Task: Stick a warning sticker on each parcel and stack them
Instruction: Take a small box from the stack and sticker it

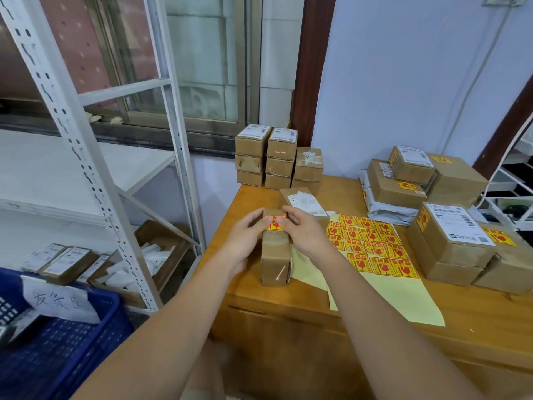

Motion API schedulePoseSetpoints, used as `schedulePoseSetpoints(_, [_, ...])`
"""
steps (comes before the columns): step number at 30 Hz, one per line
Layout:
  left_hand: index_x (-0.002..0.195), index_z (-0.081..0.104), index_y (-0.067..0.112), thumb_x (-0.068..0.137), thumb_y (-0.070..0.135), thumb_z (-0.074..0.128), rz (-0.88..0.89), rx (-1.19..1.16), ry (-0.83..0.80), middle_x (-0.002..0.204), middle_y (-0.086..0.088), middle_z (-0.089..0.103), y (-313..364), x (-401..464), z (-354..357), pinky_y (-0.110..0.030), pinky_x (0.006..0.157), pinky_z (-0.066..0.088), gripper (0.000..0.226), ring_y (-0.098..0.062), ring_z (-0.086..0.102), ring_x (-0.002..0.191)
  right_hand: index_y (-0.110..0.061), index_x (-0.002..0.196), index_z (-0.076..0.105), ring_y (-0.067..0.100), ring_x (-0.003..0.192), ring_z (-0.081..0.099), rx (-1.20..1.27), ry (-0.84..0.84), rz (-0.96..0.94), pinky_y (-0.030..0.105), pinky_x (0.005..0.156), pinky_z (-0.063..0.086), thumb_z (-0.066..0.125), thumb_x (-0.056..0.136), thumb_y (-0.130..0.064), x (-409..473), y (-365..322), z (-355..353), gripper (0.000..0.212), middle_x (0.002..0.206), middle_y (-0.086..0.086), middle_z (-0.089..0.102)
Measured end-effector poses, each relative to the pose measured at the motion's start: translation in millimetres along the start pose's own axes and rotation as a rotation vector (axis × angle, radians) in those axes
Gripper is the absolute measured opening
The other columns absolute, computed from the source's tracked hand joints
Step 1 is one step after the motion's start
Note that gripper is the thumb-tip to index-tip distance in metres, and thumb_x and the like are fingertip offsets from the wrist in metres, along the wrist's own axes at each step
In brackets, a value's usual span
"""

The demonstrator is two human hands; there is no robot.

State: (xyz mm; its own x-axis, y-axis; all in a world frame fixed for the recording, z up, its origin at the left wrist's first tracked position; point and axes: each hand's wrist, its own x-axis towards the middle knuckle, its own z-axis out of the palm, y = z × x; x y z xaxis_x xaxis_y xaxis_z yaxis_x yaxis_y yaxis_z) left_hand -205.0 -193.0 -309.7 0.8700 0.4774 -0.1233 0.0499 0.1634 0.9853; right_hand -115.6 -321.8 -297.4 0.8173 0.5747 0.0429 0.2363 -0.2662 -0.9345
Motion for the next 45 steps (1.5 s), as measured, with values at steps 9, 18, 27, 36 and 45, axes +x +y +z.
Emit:
schedulePoseSetpoints(9, [0.146,0.054,0.027,0.097,0.032,0.070,0.050,-0.008,0.057,0.134,0.002,0.066,-9,-3,-1,-0.035,0.099,0.056,0.052,-0.013,0.066,0.116,-0.013,0.125,0.067,0.014,0.116,0.062,0.077,0.158,0.025,0.025,0.091,0.052,0.071,0.094,-0.026,6,1,9,0.033,0.122,0.001,0.068])
schedulePoseSetpoints(18, [0.147,0.054,0.025,0.099,0.029,0.068,0.025,-0.044,0.077,0.129,0.000,0.068,-8,-7,2,-0.038,0.098,0.057,0.050,-0.015,0.069,0.112,-0.017,0.103,0.075,0.009,0.096,0.063,-0.070,0.300,0.008,0.030,0.089,0.052,0.065,0.097,-0.023,14,-5,17,0.012,0.105,-0.003,0.073])
schedulePoseSetpoints(27, [0.148,0.053,0.025,0.101,0.029,0.065,0.040,-0.034,0.096,0.126,0.002,0.068,-8,-9,5,-0.031,0.090,0.059,0.048,-0.012,0.070,0.107,-0.016,0.116,0.074,0.015,0.110,0.065,0.002,0.172,0.043,0.039,0.099,0.053,0.065,0.097,-0.033,10,-1,9,0.027,0.116,-0.001,0.072])
schedulePoseSetpoints(36, [0.148,0.053,0.025,0.101,0.028,0.065,0.046,-0.034,0.117,0.129,0.005,0.067,-9,-9,8,-0.018,0.076,0.054,0.048,-0.007,0.066,0.109,-0.019,0.107,0.075,0.012,0.105,0.066,-0.011,0.231,0.020,0.036,0.098,0.053,0.067,0.096,-0.024,16,-1,14,0.014,0.107,-0.006,0.072])
schedulePoseSetpoints(45, [0.151,0.050,0.024,0.103,0.030,0.062,0.073,0.024,0.132,0.132,0.005,0.063,-7,-14,10,-0.014,0.072,0.052,0.050,-0.006,0.063,0.111,-0.016,0.128,0.066,0.019,0.126,0.056,-0.185,0.160,0.005,0.034,0.104,0.045,0.052,0.105,-0.027,9,-8,13,0.030,0.135,0.001,0.064])
